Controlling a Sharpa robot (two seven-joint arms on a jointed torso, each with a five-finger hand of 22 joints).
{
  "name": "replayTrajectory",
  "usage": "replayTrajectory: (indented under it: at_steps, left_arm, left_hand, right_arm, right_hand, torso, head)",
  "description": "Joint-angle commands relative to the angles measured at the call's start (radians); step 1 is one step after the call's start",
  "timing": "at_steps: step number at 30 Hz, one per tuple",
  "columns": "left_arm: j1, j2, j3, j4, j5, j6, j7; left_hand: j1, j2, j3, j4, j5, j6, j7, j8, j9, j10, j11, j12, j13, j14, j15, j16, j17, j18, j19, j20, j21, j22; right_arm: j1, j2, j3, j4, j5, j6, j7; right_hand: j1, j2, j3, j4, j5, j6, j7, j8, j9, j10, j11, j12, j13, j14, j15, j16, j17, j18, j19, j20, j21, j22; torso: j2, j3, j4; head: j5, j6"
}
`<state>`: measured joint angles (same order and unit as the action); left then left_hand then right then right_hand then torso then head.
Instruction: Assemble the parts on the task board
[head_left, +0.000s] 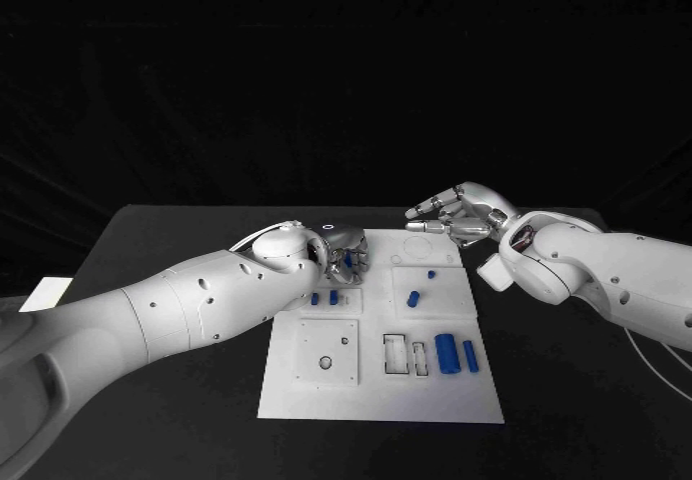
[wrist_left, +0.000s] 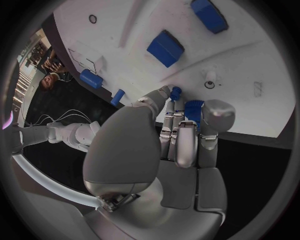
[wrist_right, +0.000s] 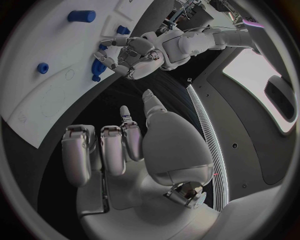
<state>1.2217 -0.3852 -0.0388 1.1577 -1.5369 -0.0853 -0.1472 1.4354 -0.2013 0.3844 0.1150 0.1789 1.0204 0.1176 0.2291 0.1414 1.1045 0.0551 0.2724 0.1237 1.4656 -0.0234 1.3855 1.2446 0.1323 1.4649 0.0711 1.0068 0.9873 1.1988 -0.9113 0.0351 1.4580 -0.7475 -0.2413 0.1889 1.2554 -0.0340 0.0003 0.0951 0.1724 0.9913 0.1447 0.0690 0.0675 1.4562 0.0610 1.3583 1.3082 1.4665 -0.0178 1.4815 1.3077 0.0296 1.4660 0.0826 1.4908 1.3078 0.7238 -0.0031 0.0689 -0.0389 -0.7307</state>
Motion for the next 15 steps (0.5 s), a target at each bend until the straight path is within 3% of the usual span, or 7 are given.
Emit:
replayTrajectory:
  at_steps: [1,7,15]
  left_arm:
    - [-0.003,-0.005,-0.002,0.004,-0.013,0.035,-0.025]
    - [-0.003,-0.017,-0.001,0.018,-0.013,0.031,-0.028]
    - [-0.003,-0.027,0.0,0.026,-0.013,0.011,-0.033]
  left_hand:
    - [-0.005,0.003,0.006,0.0,-0.004,0.007,-0.002,-0.007,-0.001,0.01,0.001,-0.008,-0.002,0.051,-0.008,0.003,-0.001,-0.011,0.019,-0.009,-0.007,-0.003]
    - [-0.016,-0.006,0.006,-0.001,-0.005,0.008,-0.001,-0.015,-0.004,0.013,0.002,-0.019,-0.009,0.051,-0.007,0.003,-0.005,-0.011,0.02,-0.009,-0.009,-0.004]
    - [-0.038,-0.025,-0.011,-0.003,-0.006,-0.026,0.001,-0.056,-0.02,-0.024,0.015,-0.053,-0.027,0.048,0.002,0.002,-0.018,-0.008,0.019,-0.003,-0.038,-0.031]
  right_arm:
    - [-0.001,0.001,0.0,0.0,-0.001,0.016,0.011]
    - [-0.001,0.001,0.0,0.0,-0.001,0.016,0.011]
    - [-0.001,0.001,0.0,-0.001,-0.001,0.017,0.011]
  right_hand:
    - [-0.002,0.011,-0.007,0.001,0.007,-0.006,0.002,0.0,0.002,-0.004,-0.001,-0.005,0.136,0.07,0.001,-0.004,0.117,0.006,0.038,0.002,-0.003,0.094]
    - [-0.002,0.011,-0.007,0.001,0.007,-0.006,0.002,0.0,0.002,-0.004,-0.001,-0.005,0.136,0.07,0.001,-0.004,0.117,0.006,0.038,0.002,-0.003,0.094]
    - [-0.001,0.012,-0.007,0.001,0.007,-0.006,0.002,0.0,0.002,-0.004,-0.001,-0.004,0.137,0.07,0.001,-0.004,0.117,0.006,0.038,0.002,-0.003,0.094]
  torso:
    - [0.0,0.0,-0.0001]
    - [0.001,-0.0004,0.0001]
    - [0.001,0.0001,0.0004]
  head:
    - [-0.002,0.0]
    - [-0.002,-0.001]
    - [-0.001,-0.002]
